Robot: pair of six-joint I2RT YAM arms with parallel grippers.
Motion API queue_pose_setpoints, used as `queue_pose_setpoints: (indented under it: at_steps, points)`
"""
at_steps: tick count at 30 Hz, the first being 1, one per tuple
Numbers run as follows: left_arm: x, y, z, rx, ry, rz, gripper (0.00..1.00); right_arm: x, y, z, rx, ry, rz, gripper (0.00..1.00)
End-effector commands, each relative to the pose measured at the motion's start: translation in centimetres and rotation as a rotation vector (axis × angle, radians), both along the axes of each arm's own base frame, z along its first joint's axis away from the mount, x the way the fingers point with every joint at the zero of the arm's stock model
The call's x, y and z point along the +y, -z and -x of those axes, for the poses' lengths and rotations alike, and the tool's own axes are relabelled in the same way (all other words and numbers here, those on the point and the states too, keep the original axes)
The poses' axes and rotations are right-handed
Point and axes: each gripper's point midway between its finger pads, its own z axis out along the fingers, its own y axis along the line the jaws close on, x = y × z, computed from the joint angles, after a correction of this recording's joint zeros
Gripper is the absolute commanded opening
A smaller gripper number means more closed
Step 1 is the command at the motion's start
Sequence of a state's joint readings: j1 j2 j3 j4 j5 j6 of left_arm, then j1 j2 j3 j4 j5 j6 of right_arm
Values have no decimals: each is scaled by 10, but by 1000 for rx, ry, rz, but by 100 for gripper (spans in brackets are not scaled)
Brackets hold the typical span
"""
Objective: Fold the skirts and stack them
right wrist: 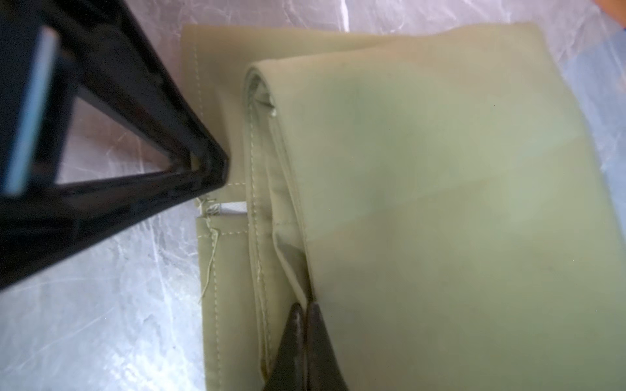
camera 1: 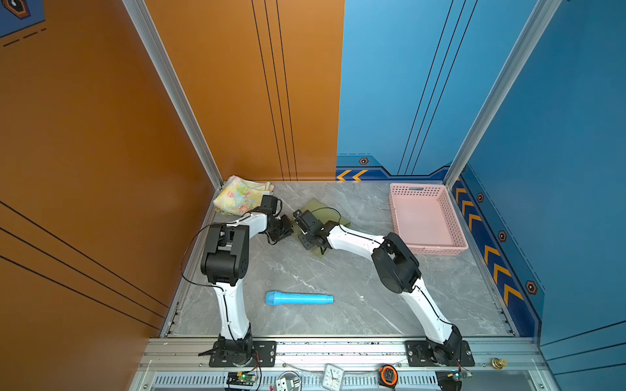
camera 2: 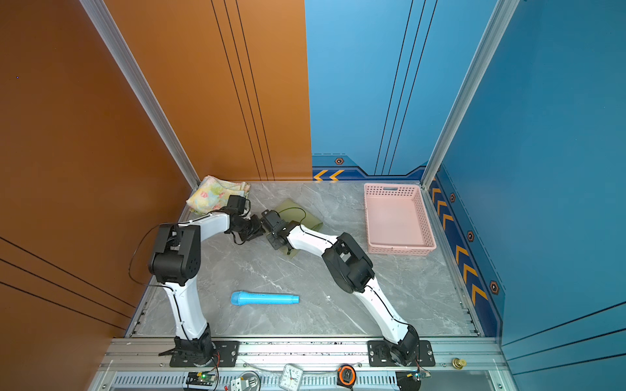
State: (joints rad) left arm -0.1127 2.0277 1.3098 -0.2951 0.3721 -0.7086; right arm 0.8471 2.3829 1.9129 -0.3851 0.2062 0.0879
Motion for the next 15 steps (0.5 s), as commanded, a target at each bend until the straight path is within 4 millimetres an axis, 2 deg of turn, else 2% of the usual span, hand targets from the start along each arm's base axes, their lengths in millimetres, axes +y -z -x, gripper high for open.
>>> queue_pose_setpoints:
  at_steps: [1, 11, 15]
  points:
    - [-10, 19, 3, 21, 9, 23, 0, -3, -6, -5, 14, 2, -5, 0]
    - [-11, 35, 6, 39, -16, 22, 0, -4, -65, 1, 31, -13, -142, 0]
    - [-10, 35, 7, 44, -22, 25, 0, 4, -71, 11, 72, -22, -195, 0]
